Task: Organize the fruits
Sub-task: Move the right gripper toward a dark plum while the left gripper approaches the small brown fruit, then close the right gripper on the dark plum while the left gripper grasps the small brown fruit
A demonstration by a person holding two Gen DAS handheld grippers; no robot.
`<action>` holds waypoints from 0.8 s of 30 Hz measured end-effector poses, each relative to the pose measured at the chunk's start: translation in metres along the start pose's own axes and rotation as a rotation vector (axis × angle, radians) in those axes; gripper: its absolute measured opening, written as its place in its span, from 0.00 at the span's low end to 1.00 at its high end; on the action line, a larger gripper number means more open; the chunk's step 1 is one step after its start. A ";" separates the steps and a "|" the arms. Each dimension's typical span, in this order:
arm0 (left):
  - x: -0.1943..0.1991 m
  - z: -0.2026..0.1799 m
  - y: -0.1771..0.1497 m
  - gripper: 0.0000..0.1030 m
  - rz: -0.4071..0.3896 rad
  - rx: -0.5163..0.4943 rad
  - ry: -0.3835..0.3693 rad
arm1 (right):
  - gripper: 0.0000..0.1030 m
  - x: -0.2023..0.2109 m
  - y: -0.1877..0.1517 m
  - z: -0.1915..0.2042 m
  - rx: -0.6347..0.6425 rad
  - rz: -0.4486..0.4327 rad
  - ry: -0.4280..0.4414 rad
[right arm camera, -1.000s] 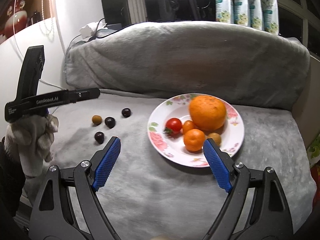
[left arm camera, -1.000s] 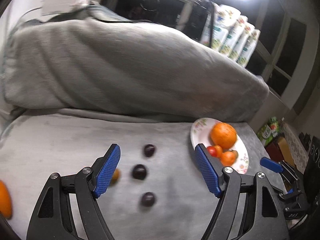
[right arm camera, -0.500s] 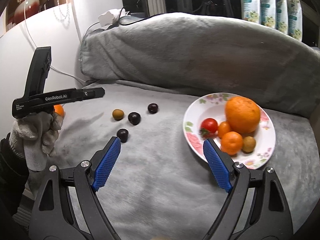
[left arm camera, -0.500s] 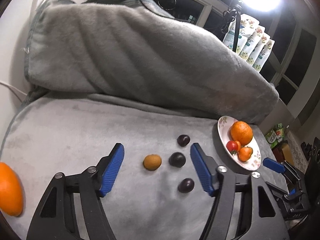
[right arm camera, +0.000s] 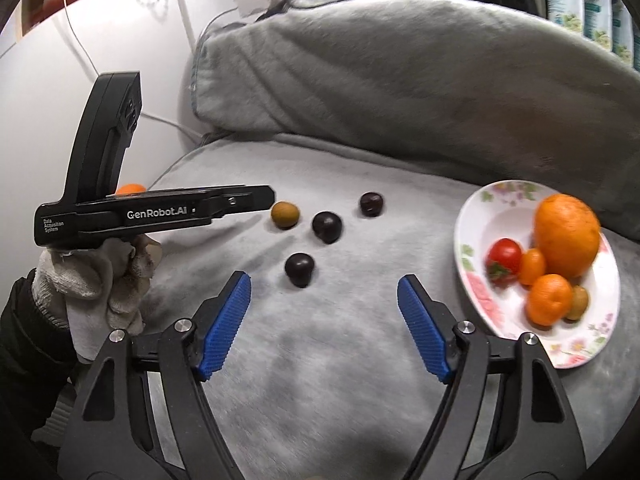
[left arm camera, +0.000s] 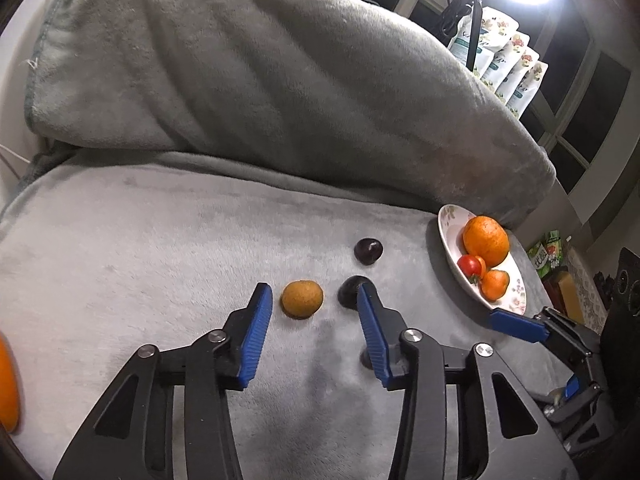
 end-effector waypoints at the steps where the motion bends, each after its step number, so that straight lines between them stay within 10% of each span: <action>1: -0.002 0.000 0.000 0.39 0.003 -0.003 0.003 | 0.65 -0.004 0.000 0.002 0.003 0.009 0.007; 8: -0.012 -0.001 -0.002 0.33 0.019 -0.040 0.046 | 0.44 -0.032 0.003 0.013 0.021 0.073 0.038; 24: -0.034 0.005 0.002 0.28 0.061 -0.023 0.064 | 0.37 -0.060 0.013 0.018 0.028 0.120 0.036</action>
Point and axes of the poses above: each gripper's, at about its wrist camera, not at the fingertips, and x roughly against the way its jaws point, z to its left, y to its top, the point moved 10 cm from there along -x, roughly the way its jaws point, and after that the axes turned 14 degrees about z, right-handed, at the moved point
